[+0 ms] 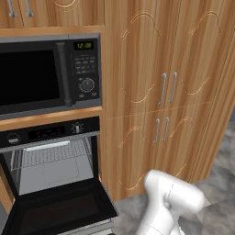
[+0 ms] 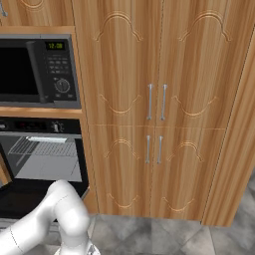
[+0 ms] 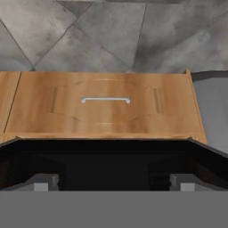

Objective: Take the baked cake out of the oven and place it on the plate for cooling. Then close the oven door.

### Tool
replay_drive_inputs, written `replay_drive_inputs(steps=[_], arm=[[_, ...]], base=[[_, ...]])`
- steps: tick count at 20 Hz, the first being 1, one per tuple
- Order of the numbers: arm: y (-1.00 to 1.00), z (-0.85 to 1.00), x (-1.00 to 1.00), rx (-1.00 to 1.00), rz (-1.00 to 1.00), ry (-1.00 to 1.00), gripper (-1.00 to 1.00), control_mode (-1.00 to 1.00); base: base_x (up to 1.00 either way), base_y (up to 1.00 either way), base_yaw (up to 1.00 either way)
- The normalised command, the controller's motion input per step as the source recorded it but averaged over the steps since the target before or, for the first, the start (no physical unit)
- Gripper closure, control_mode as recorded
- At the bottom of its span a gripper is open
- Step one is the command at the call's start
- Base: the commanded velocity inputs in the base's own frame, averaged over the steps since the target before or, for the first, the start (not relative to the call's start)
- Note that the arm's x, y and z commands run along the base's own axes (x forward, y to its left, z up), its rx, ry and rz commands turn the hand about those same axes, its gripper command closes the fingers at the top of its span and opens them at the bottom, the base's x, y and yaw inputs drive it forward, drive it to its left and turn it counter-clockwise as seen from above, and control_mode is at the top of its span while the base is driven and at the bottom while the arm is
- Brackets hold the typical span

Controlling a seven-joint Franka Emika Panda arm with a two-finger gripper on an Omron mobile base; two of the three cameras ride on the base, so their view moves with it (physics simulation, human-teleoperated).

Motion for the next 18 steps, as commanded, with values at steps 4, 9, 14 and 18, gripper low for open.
replay_drive_inputs(steps=[4,9,14,18], arm=[[0.2,0.23,0.85,0.21,-0.02,-0.17,-1.0,-1.0],[0.31,0.28,0.75,0.18,-0.03,-0.18,-1.0,-1.0],[0.44,0.31,0.6,0.18,-0.02,-0.36,-1.0,-1.0],[0.43,0.39,0.54,0.21,-0.02,-0.52,-1.0,-1.0]], base=[[0.0,0.0,0.0],[0.0,0.0,0.0],[0.0,0.0,0.0],[0.0,0.0,0.0]])
